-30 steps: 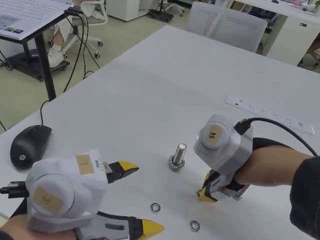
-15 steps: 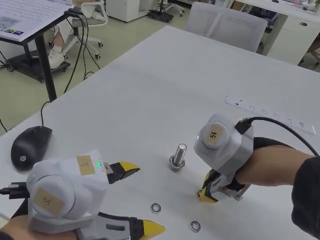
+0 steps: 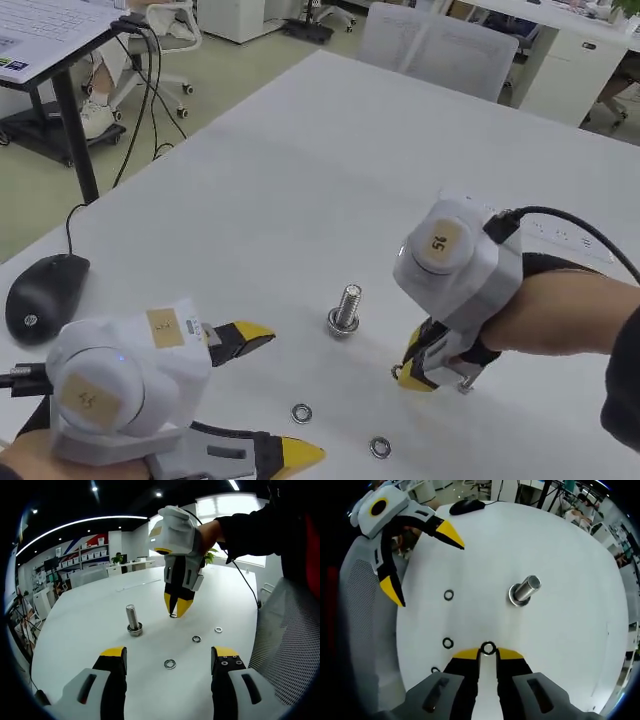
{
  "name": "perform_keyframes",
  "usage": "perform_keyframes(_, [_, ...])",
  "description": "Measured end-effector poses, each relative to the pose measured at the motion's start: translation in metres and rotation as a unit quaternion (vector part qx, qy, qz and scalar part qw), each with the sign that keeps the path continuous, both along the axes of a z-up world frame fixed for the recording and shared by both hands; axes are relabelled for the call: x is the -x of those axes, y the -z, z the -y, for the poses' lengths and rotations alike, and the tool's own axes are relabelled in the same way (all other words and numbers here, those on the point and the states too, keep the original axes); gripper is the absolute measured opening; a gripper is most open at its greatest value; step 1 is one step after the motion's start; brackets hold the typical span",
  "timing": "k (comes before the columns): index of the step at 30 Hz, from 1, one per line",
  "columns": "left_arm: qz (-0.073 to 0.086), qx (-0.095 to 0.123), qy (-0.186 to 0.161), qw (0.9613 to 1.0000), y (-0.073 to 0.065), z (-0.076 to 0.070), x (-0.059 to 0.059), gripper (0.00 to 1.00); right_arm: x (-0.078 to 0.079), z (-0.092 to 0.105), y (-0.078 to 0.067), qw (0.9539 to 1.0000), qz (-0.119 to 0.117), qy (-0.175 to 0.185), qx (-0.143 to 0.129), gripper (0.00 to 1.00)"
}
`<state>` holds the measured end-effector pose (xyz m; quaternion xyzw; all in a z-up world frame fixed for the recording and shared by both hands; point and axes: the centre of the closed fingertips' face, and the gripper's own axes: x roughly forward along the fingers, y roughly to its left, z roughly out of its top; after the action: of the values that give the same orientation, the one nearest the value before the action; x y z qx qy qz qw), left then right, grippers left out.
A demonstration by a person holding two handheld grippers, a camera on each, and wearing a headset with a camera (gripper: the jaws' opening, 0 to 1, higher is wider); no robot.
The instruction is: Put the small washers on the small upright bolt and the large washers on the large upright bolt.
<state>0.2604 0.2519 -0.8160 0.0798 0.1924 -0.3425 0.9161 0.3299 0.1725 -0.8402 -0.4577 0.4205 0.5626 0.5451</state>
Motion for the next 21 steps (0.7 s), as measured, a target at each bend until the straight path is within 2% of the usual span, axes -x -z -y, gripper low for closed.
perform_keyframes(16, [0.002,0.004,0.03,0.9996,-0.003,0.014,-0.004,0.67,0.006,0.016,-0.044,0.9993,0.017,0.022,-0.025,0.14])
perform_keyframes(21, [0.002,0.004,0.038,0.9993,-0.003,0.019,-0.004,0.67,0.003,0.024,-0.056,0.9987,0.031,0.028,-0.028,0.14])
